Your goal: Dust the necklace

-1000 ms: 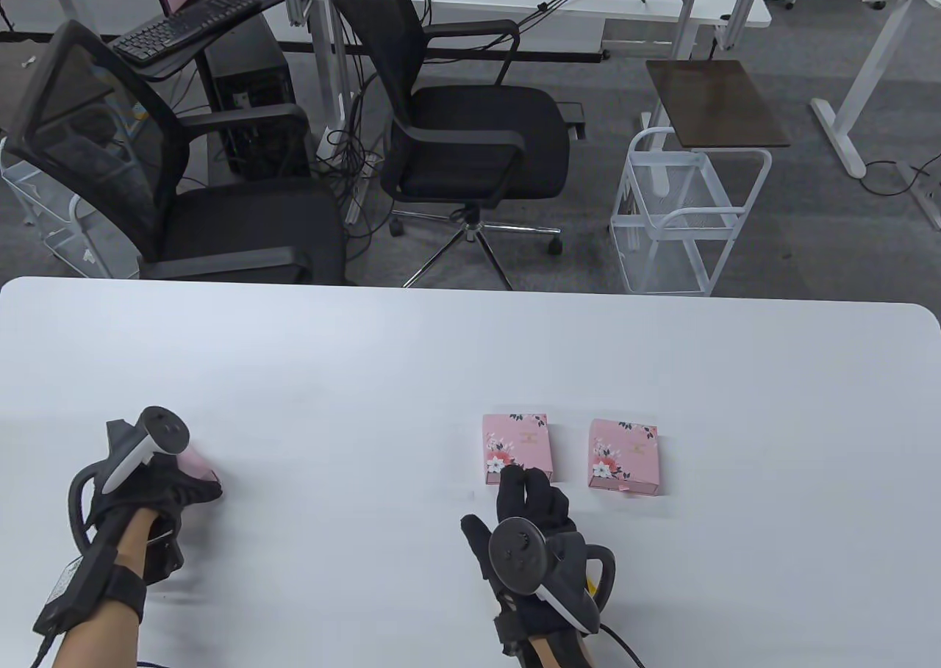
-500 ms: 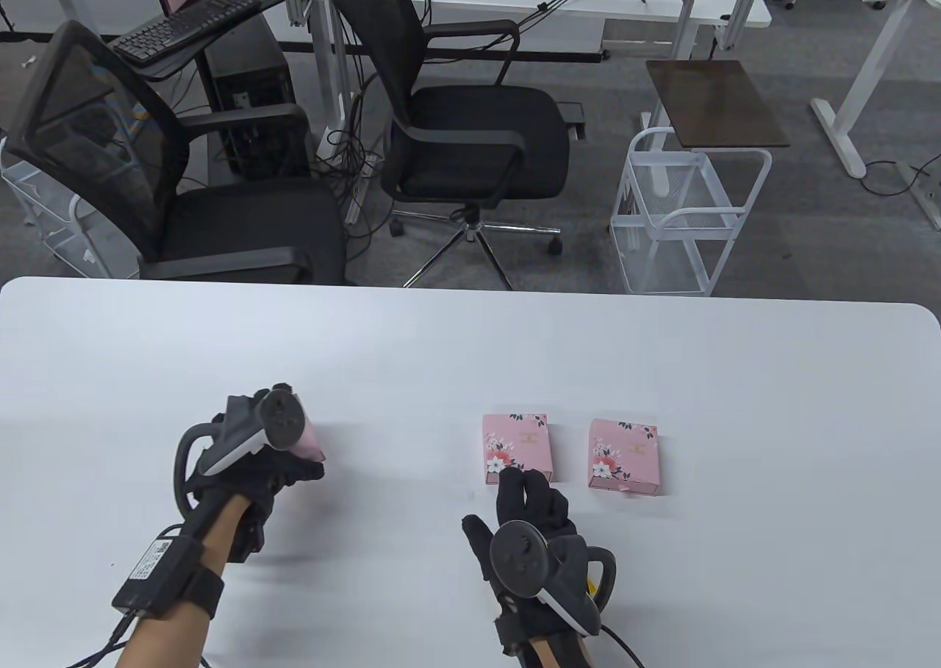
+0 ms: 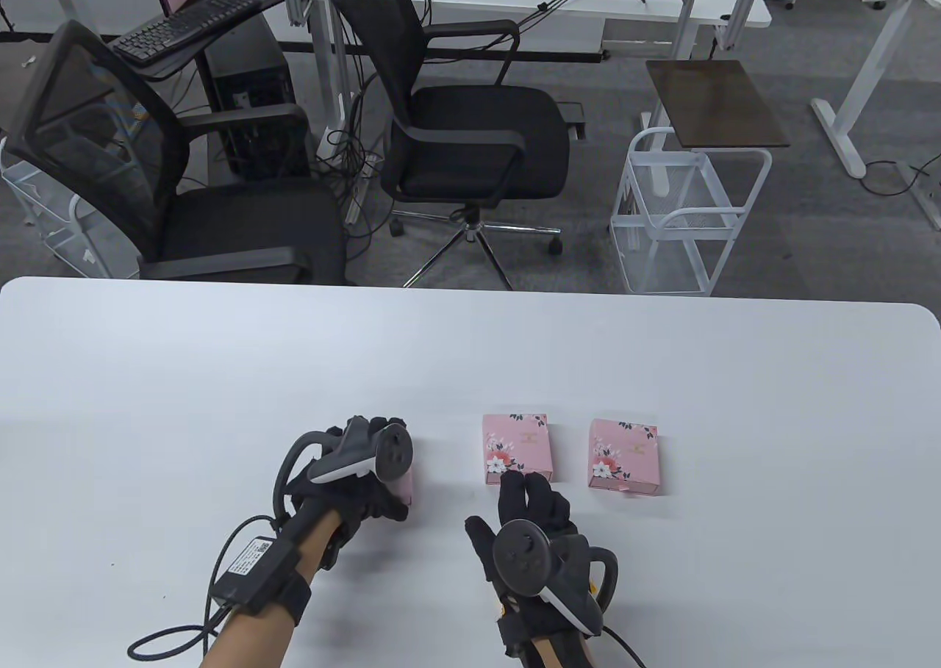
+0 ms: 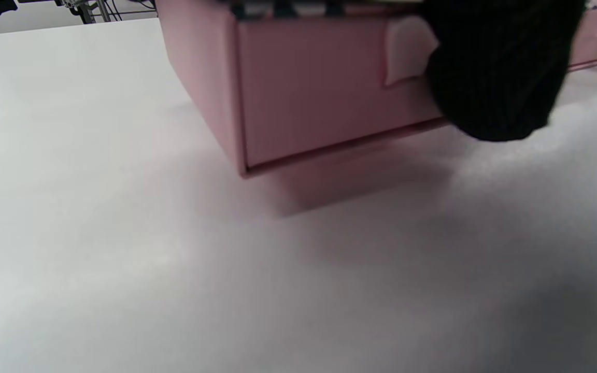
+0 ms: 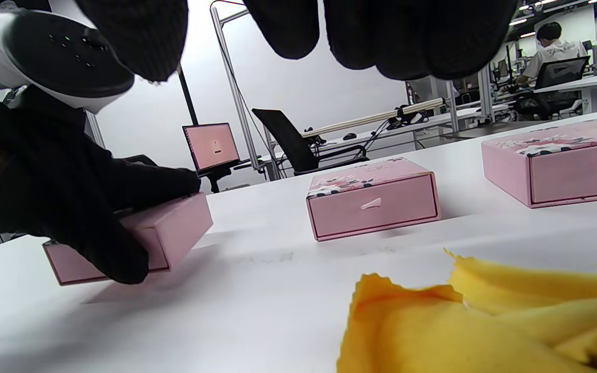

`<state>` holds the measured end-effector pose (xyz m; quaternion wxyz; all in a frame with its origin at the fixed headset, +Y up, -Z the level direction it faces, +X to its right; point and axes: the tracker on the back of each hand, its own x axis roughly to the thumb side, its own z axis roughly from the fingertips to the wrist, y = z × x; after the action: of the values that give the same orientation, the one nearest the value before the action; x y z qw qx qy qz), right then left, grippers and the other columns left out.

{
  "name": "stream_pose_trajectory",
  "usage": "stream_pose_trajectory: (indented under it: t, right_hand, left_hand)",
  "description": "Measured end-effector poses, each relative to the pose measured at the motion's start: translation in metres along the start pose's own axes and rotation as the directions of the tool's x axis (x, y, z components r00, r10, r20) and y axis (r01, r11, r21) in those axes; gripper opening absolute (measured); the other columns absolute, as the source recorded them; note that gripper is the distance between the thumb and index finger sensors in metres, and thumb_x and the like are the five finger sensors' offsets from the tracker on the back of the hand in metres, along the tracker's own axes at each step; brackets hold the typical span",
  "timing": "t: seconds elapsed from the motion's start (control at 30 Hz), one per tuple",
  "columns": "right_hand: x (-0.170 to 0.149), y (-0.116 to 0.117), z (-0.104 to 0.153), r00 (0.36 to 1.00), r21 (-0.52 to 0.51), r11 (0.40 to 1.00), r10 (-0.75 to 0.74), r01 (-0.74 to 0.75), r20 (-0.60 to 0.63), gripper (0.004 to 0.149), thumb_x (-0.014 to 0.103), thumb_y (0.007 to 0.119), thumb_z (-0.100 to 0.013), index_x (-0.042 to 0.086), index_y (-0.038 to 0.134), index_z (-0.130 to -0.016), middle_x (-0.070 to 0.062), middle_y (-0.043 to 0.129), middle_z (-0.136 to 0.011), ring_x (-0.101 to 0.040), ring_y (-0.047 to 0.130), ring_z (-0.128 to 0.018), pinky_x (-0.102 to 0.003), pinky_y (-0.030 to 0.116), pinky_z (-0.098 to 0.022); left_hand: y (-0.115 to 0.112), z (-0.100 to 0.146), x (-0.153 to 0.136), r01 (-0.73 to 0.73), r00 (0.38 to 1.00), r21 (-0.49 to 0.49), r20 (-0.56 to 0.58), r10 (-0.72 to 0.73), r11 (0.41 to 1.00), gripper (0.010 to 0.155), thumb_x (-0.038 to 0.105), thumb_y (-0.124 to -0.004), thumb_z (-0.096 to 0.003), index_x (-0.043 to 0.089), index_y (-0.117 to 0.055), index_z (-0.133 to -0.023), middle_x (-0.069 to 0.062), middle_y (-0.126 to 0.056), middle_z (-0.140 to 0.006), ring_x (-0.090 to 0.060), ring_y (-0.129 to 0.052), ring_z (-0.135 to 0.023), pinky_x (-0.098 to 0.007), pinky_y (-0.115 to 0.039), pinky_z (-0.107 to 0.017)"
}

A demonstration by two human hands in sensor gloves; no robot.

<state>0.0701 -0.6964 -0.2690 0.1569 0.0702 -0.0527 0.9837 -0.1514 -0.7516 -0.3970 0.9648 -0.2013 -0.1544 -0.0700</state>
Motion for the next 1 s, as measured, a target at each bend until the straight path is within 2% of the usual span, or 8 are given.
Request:
stream_pose_trajectory:
  t: [0.23, 0.3, 0.4, 0.47, 0.57, 0.67, 0.87, 1.0]
  right_hand:
    - [0.001, 0.002, 0.000, 1.000, 0.005, 1.000, 0.013, -0.013, 0.003, 0.073, 0.048, 0.070, -0.066, -0.001, 0.044, -0.114, -0.040, 0.042, -0.113, -0.065, 0.055, -0.091, -0.066, 0.059, -0.067]
    - [0.000, 0.001, 0.000, 1.000, 0.003, 1.000, 0.021, -0.021, 0.001, 0.073, 0.048, 0.070, -0.066, -0.001, 0.044, -0.114, -0.041, 0.042, -0.113, -0.065, 0.055, -0.091, -0.066, 0.059, -0.067]
    - [0.001, 0.001, 0.000, 1.000, -0.004, 1.000, 0.027, -0.027, 0.002, 0.073, 0.048, 0.070, -0.066, -0.001, 0.044, -0.114, -0.041, 0.042, -0.113, -0.065, 0.055, -0.091, -0.066, 0.059, -0.067]
    - [0.002, 0.002, 0.000, 1.000, -0.010, 1.000, 0.023, -0.023, 0.005, 0.075, 0.048, 0.069, -0.066, -0.001, 0.042, -0.115, -0.041, 0.043, -0.113, -0.065, 0.056, -0.090, -0.065, 0.060, -0.067]
    - [0.005, 0.005, 0.001, 1.000, -0.004, 1.000, 0.016, -0.016, 0.019, 0.074, 0.048, 0.069, -0.066, -0.001, 0.043, -0.115, -0.039, 0.046, -0.112, -0.062, 0.061, -0.089, -0.063, 0.062, -0.066]
    - [0.008, 0.009, 0.001, 0.999, 0.004, 1.000, -0.019, 0.019, 0.033, 0.070, 0.048, 0.069, -0.066, 0.000, 0.048, -0.113, -0.033, 0.060, -0.109, -0.056, 0.073, -0.085, -0.059, 0.070, -0.062]
    - [0.021, 0.030, -0.008, 0.977, 0.161, 0.965, -0.211, 0.208, 0.004, 0.058, 0.044, 0.069, -0.067, 0.003, 0.064, -0.107, -0.027, 0.079, -0.097, -0.048, 0.088, -0.072, -0.052, 0.078, -0.054]
    - [0.034, 0.050, -0.022, 0.952, 0.271, 0.912, -0.297, 0.307, -0.081, 0.052, 0.041, 0.069, -0.067, 0.002, 0.070, -0.102, -0.025, 0.086, -0.089, -0.044, 0.093, -0.064, -0.049, 0.082, -0.048]
  left_hand:
    - [-0.013, 0.001, 0.002, -0.067, 0.998, 0.028, -0.001, 0.067, 0.997, 0.112, 0.063, -0.086, -0.0430, 0.016, -0.015, -0.115, -0.016, -0.022, -0.125, -0.046, -0.024, -0.112, -0.069, -0.034, -0.079]
    - [-0.011, 0.007, 0.000, -0.080, 0.997, 0.018, 0.023, 0.080, 0.997, 0.115, 0.069, -0.082, -0.0407, 0.015, -0.014, -0.116, -0.018, -0.019, -0.125, -0.047, -0.019, -0.112, -0.072, -0.028, -0.078]
    - [-0.005, 0.026, -0.009, -0.102, 0.995, 0.082, 0.022, 0.100, 0.991, 0.111, 0.071, -0.076, -0.0420, 0.015, -0.015, -0.116, -0.018, -0.020, -0.126, -0.048, -0.021, -0.112, -0.071, -0.030, -0.078]
    - [-0.005, 0.039, -0.017, -0.140, 0.990, 0.138, 0.025, 0.138, 0.981, 0.098, 0.068, -0.069, -0.0481, 0.019, -0.020, -0.117, -0.015, -0.023, -0.126, -0.047, -0.026, -0.111, -0.070, -0.034, -0.078]
    - [-0.009, 0.058, -0.031, -0.206, 0.978, 0.185, 0.015, 0.207, 0.961, 0.072, 0.054, -0.065, -0.0570, 0.025, -0.039, -0.117, -0.009, -0.034, -0.126, -0.045, -0.032, -0.112, -0.066, -0.039, -0.079]
    - [-0.016, 0.072, -0.036, -0.219, 0.975, 0.213, 0.016, 0.221, 0.952, 0.061, 0.047, -0.064, -0.0596, 0.028, -0.047, -0.115, -0.006, -0.043, -0.125, -0.041, -0.041, -0.112, -0.064, -0.046, -0.079]
    - [-0.043, 0.072, -0.029, -0.158, 0.987, 0.169, -0.006, 0.161, 0.973, 0.059, 0.043, -0.060, -0.0612, 0.028, -0.042, -0.116, -0.005, -0.037, -0.126, -0.037, -0.044, -0.112, -0.062, -0.048, -0.079]
    - [-0.046, 0.064, -0.025, -0.199, 0.980, 0.175, 0.016, 0.200, 0.964, 0.059, 0.040, -0.058, -0.0616, 0.029, -0.037, -0.115, -0.002, -0.031, -0.125, -0.035, -0.045, -0.113, -0.061, -0.050, -0.079]
